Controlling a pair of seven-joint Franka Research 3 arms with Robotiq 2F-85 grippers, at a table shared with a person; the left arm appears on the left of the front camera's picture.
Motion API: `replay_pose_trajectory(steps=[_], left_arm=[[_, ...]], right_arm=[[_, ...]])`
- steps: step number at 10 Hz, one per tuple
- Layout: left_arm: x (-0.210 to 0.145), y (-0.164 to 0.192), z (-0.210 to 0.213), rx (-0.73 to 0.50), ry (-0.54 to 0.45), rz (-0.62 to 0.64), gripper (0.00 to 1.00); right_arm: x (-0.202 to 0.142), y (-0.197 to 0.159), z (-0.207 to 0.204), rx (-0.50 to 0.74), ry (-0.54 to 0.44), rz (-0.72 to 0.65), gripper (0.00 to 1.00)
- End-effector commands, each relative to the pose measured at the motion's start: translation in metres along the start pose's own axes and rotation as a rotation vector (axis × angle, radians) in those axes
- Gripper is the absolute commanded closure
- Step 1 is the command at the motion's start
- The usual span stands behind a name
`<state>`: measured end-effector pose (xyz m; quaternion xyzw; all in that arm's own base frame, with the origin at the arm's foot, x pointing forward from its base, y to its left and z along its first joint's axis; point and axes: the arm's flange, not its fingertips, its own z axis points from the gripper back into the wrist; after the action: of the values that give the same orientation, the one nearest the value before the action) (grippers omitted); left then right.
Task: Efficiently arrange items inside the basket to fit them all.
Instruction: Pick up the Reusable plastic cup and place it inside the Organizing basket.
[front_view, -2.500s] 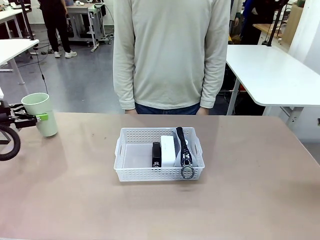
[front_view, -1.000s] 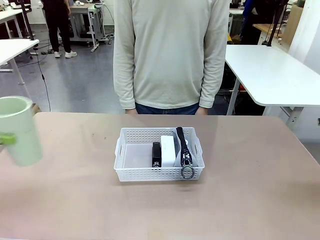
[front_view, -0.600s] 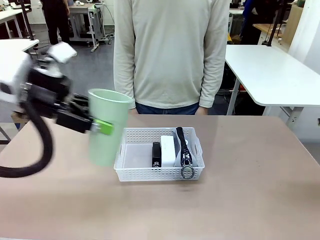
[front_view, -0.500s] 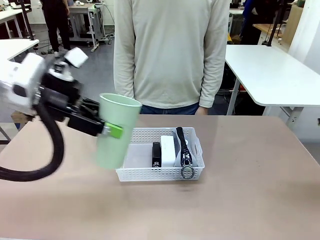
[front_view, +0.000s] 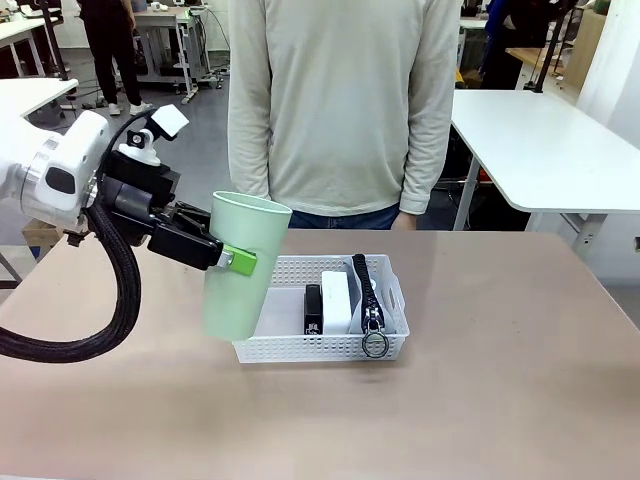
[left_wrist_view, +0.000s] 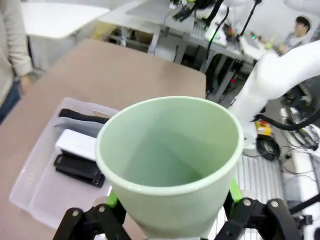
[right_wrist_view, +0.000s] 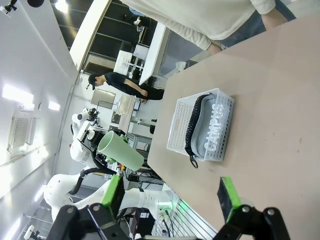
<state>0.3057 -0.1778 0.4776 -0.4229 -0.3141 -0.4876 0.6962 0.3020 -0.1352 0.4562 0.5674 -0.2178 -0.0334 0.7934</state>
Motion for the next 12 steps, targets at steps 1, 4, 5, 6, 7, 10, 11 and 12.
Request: replay_pose_trajectory(steps=[1,4,5,6,7,10,11,12], left_arm=[[-0.002,0.003,-0.009,0.038,0.033,0.244,0.12],[0.034,0.041,-0.046,0.091,0.218,0.523,0.12],[0.044,0.059,-0.06,0.085,0.265,0.58,0.12],[0.048,0.079,-0.075,0.126,0.304,0.659,0.12],[0.049,0.094,-0.086,0.222,0.319,0.708,0.12],[0.048,0.118,-0.105,0.361,0.347,0.746,0.12],[0.046,0.127,-0.108,0.4,0.332,0.747,0.12],[0.039,0.138,-0.113,0.444,0.353,0.789,0.12]], right_arm=[[0.002,0.002,0.0,0.015,-0.01,0.007,0.0],[0.002,0.002,0.0,0.015,-0.01,0.007,0.0],[0.002,0.002,0.0,0.015,-0.01,0.007,0.0],[0.002,0.002,0.0,0.015,-0.01,0.007,0.0],[0.002,0.002,0.0,0.015,-0.01,0.007,0.0],[0.002,0.002,0.0,0.015,-0.01,0.007,0.0],[0.002,0.002,0.0,0.015,-0.01,0.007,0.0],[0.002,0.002,0.0,0.015,-0.01,0.007,0.0]])
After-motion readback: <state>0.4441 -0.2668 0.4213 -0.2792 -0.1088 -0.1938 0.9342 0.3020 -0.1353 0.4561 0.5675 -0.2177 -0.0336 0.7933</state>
